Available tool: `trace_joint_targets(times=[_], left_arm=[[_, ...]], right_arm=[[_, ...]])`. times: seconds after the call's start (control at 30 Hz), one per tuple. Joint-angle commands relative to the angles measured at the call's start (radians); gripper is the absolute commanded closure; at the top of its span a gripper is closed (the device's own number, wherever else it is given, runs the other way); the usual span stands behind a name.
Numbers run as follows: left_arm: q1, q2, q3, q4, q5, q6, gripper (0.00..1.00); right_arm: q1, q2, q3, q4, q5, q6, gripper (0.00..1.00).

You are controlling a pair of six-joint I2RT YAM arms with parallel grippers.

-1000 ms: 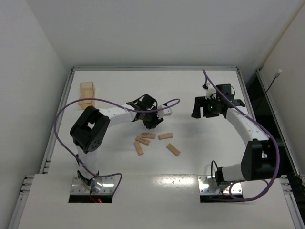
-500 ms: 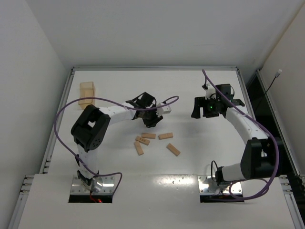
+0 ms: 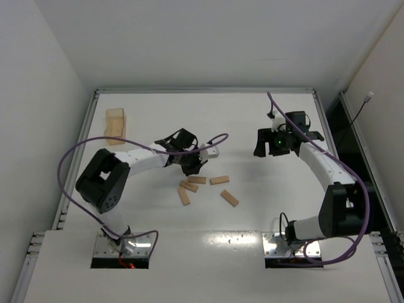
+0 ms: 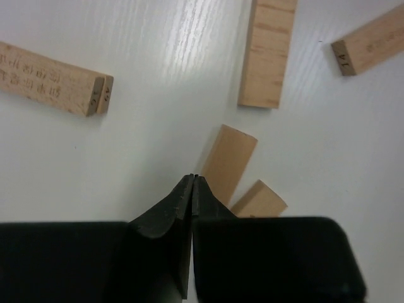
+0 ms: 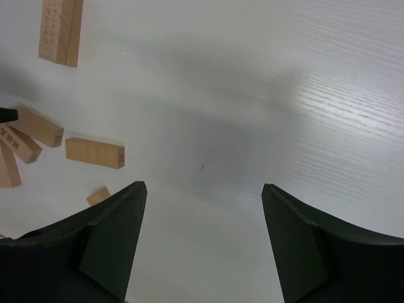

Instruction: Build the wood block tower

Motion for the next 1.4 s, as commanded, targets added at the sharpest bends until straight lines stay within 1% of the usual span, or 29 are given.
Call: trace_joint_targets(times=[0.0,0.03,0.07,0.1,0.13,0.17,0.2,0.23,0.3,0.33,0.37,0.43,0.47,0.5,0.53,0.6,0.7,0.8,0.93,1.03,1.3,1.37], left_arm=[[0.024,-0.128,-0.063,0.004,0.041,-0.042,1.0],[0.04,-0.151,-0.075,0.004,0.041,-0.068,1.0],[0.053,-0.173,-0.084,0.017,0.012,-0.101,1.0],[0.07,-0.21,-0.095,0.017,0.012,-0.131,1.0],[0.118,-0.239,-0.107,0.026,0.012,-0.195,0.97],[0.149,-0.239,-0.107,0.027,0.025,-0.226,0.97],[0.215,-0.248,-0.107,0.027,0.026,-0.257,0.86],[0.246,-0.248,-0.098,0.017,0.026,-0.321,0.81],[0.315,-0.248,-0.071,-0.006,0.041,-0.354,0.7],[0.374,-0.23,-0.034,-0.018,0.041,-0.401,0.59],[0.402,-0.221,-0.015,-0.039,0.041,-0.421,0.52],[0.45,-0.198,0.037,-0.067,0.075,-0.446,0.4],[0.499,-0.185,0.037,-0.067,0.088,-0.476,0.34],[0.524,-0.185,0.047,-0.067,0.142,-0.486,0.26],[0.568,-0.185,0.048,-0.055,0.163,-0.486,0.21],[0.611,-0.15,0.06,-0.055,0.208,-0.497,0.21],[0.683,-0.113,0.078,-0.055,0.312,-0.512,0.21],[0.729,-0.081,0.087,-0.055,0.339,-0.521,0.21],[0.751,-0.072,0.087,-0.055,0.357,-0.521,0.21],[0.751,-0.061,0.097,-0.055,0.368,-0.521,0.21],[0.769,-0.052,0.097,-0.055,0.398,-0.521,0.21],[0.778,-0.043,0.106,-0.055,0.398,-0.521,0.21]], right_arm=[[0.015,-0.018,0.032,0.032,-0.039,-0.038,0.3],[0.031,-0.018,0.032,0.032,-0.067,-0.067,0.3],[0.045,-0.018,0.043,0.032,-0.084,-0.097,0.32],[0.065,0.005,0.064,0.005,-0.096,-0.139,0.32],[0.124,0.06,0.113,-0.03,-0.096,-0.244,0.34],[0.16,0.06,0.141,-0.07,-0.096,-0.303,0.34],[0.194,0.129,0.17,-0.151,-0.107,-0.356,0.35],[0.25,0.163,0.194,-0.177,-0.107,-0.43,0.36],[0.294,0.215,0.251,-0.214,-0.118,-0.487,0.38],[0.33,0.247,0.264,-0.224,-0.107,-0.513,0.38],[0.35,0.259,0.273,-0.224,-0.093,-0.574,0.39],[0.39,0.27,0.273,-0.224,-0.038,-0.631,0.41],[0.431,0.282,0.273,-0.207,-0.012,-0.677,0.43],[0.453,0.293,0.273,-0.207,0.028,-0.7,0.43],[0.494,0.293,0.273,-0.195,0.043,-0.723,0.43],[0.527,0.333,0.273,-0.195,0.066,-0.775,0.43],[0.571,0.367,0.264,-0.195,0.089,-0.822,0.43],[0.608,0.408,0.264,-0.219,0.089,-0.845,0.43],[0.651,0.465,0.264,-0.219,0.102,-0.856,0.43],[0.651,0.523,0.294,-0.219,0.102,-0.845,0.44],[0.651,0.598,0.368,-0.198,0.12,-0.826,0.44],[0.651,0.612,0.38,-0.211,0.129,-0.826,0.46]])
